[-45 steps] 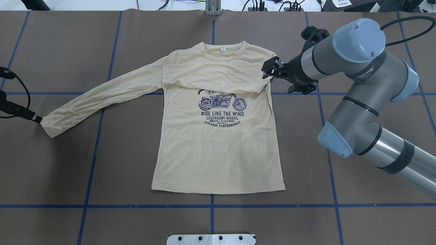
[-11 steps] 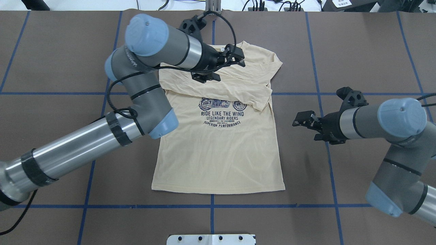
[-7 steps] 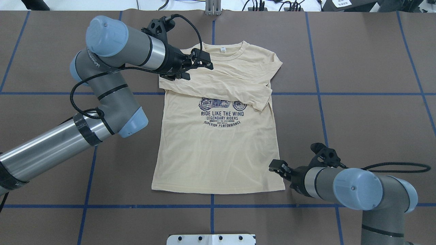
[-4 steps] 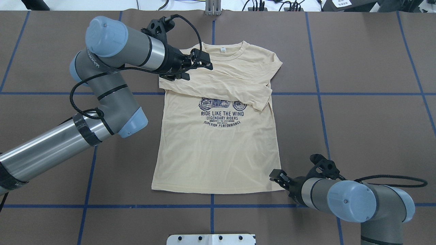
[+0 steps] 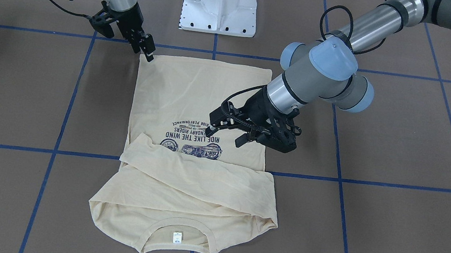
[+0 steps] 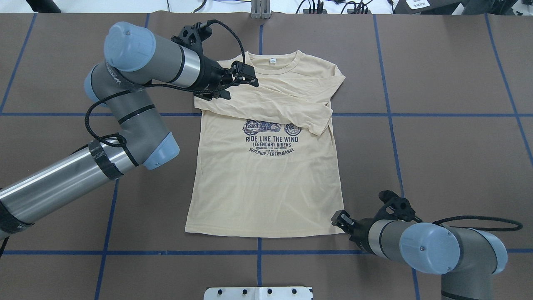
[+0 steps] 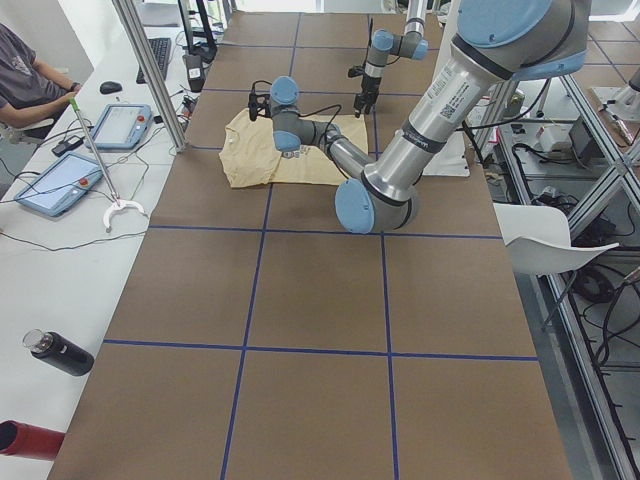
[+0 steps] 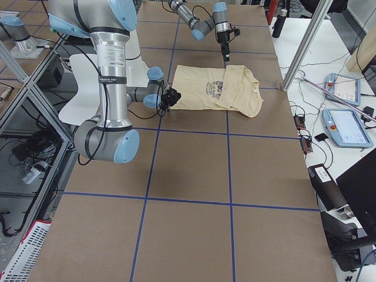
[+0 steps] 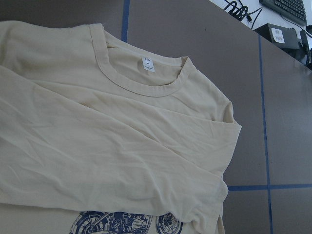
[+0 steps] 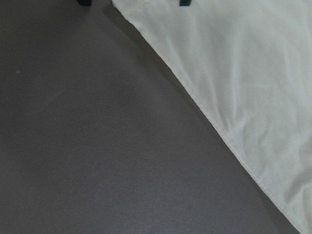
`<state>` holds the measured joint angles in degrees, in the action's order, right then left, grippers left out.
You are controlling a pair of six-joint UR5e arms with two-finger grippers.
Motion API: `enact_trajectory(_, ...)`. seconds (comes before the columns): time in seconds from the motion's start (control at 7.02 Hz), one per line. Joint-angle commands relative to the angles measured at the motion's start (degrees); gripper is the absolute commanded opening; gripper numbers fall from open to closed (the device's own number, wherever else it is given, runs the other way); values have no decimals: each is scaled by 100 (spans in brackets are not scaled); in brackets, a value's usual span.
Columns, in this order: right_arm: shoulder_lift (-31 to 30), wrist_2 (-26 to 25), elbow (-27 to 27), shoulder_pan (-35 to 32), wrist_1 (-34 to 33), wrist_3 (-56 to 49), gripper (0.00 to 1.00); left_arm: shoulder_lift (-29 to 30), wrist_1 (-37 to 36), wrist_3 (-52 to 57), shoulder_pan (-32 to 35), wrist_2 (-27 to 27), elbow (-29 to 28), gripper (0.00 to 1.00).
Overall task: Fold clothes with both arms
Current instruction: 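Release the sleeve with the left gripper while the right gripper moves to the hem corner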
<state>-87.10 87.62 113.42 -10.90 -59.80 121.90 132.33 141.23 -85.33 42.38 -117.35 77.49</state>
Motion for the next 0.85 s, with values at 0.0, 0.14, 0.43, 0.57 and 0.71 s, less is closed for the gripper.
enact_trajectory(0.0, -52, 27, 100, 0, -5, 0, 7, -5, 1, -10, -2, 1, -6, 97)
enact_trajectory(0.14, -148, 45, 188, 9, -5, -8, 0, -5, 1, -1, -2, 1, -6, 97)
enact_trajectory(0.43, -211, 54, 320, 1, -5, -17, 0, -118, 1, -36, -2, -8, 20, 97)
enact_trajectory(0.57, -385, 63, 529, 0, -5, -26, 0, -468, -129, -97, -45, 105, 334, 97)
enact_trajectory(0.71, -413, 63, 566, 9, -5, -17, 0, -1167, -157, -333, -498, 681, 902, 97)
